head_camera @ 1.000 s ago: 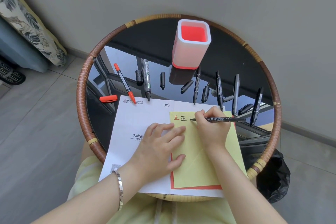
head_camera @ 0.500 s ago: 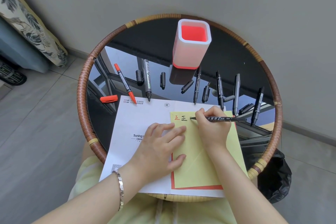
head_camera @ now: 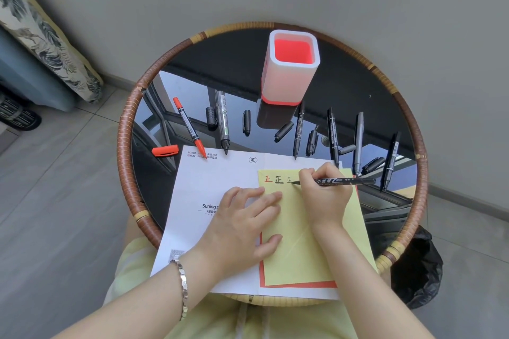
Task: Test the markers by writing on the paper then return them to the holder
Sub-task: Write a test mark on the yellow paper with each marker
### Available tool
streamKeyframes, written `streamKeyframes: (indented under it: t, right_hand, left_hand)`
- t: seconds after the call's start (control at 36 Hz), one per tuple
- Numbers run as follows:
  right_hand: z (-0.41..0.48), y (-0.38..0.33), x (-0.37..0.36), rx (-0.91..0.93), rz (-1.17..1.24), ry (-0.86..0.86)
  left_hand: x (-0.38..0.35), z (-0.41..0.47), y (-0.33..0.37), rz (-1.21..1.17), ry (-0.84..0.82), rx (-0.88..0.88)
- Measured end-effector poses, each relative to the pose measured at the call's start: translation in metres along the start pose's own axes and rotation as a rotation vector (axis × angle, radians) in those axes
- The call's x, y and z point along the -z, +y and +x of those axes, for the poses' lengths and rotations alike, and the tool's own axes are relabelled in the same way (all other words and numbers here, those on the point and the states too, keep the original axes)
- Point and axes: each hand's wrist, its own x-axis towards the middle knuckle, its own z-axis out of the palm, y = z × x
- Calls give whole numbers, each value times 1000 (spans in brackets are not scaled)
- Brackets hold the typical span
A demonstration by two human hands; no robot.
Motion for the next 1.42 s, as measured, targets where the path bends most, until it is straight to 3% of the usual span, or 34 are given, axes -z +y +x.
streamKeyframes:
  t: [0.14, 0.31, 0.42, 0.61, 0.81, 0.92, 1.19, 1.42]
  right_hand:
    - [0, -2, 2, -6, 17, 27]
    - [5, -9, 6, -140, 117, 48]
    - [14, -19, 14, -273, 188, -85]
    - [45, -62, 29, -261, 173, -439]
    - [63, -96, 4, -134, -340, -686]
    - [64, -90, -27, -56, -518, -707]
    - [63, -75, -58, -10, -662, -666]
    - [58, -83, -54, -54, -709, -775]
  left_hand:
    - [0, 0, 0, -5, -1, 2]
    - [0, 0, 0, 0, -8, 3]
    - [0, -1, 0, -4, -13, 4]
    - [-1, -1, -1, -17, 9, 0]
    - [-1, -1, -1, -17, 10, -7]
    - [-1, -1, -1, -24, 22, -10]
    - [-2, -1, -2, -20, 22, -7]
    - [-3, -1, -2, -17, 42, -21]
